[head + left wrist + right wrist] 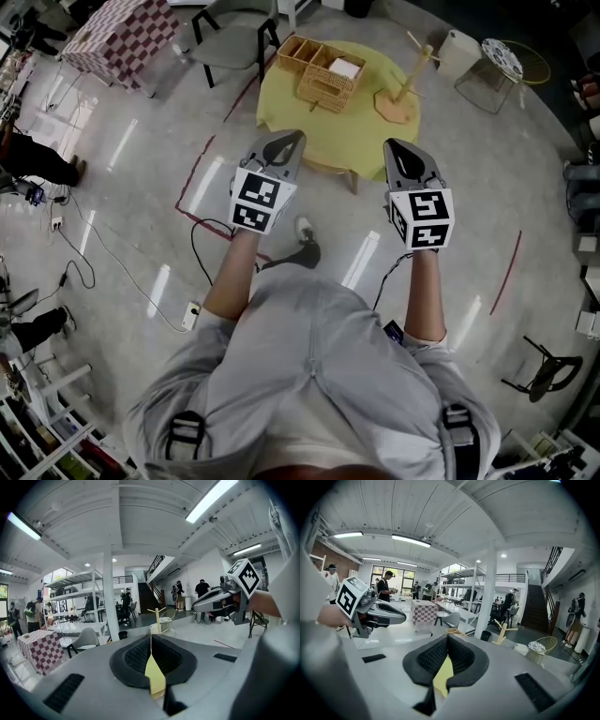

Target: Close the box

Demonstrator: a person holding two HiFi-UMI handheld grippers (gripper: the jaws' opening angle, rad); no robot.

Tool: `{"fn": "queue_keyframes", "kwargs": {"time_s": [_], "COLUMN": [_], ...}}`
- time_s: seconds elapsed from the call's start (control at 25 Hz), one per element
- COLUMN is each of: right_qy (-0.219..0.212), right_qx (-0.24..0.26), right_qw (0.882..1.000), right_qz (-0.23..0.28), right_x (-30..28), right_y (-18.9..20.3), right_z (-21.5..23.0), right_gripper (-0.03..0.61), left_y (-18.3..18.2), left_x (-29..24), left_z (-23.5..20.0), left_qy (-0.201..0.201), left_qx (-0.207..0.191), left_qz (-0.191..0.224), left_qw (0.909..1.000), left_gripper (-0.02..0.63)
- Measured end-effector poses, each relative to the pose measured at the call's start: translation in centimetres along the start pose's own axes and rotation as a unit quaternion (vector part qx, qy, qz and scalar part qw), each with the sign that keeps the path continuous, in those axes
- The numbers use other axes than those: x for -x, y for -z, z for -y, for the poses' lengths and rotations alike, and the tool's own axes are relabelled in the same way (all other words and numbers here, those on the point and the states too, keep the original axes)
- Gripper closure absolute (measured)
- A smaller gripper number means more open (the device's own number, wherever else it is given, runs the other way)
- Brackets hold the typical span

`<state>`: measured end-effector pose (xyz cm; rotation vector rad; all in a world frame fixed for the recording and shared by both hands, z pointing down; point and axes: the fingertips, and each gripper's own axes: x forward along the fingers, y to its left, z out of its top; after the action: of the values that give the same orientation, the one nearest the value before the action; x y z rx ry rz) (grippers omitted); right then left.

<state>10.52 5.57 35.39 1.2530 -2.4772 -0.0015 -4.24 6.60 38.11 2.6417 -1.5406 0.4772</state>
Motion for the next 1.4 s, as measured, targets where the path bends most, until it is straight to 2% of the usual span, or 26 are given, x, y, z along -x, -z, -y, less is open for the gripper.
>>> {"fn": "queue_keyframes", "kwargs": {"time_s": [0.2,0.52,1.0,1.4], "right_qy": [-0.012,-0.024,-0.044,-0.064], "right_qx": [-0.021,-0.023,-0.023,-0.024], "right_qw": [1.000,0.999,0.997,0.993], "right_qz": [-0.009,-0.023,-0.060,-0.093], "right_x": [-5.4,-12.2,-19.4,-23.7], "right_y": [-0.4,-0.7,0.7,3.9], "right_z": [2.7,4.7,4.9,5.8], "right_gripper": [0.555,0.555,0.555,0.555], "left_y": [-0.4,0.5,6.4,13.8], "left_x": [-4.8,-10.5,-16.1,-22.2], "left_z": [-3.3,-8.0,-11.8,-12.1], "left_qy": [0.005,0.012,0.027,0.048], "left_qx": [0.001,0.016,0.060,0.106], "left_qz": [-0.009,-0.025,-0.090,-0.166], "left_qw": [0.9999,0.9995,0.9938,0.9793], "left_gripper": [0.583,0.583,0.583,0.581]}}
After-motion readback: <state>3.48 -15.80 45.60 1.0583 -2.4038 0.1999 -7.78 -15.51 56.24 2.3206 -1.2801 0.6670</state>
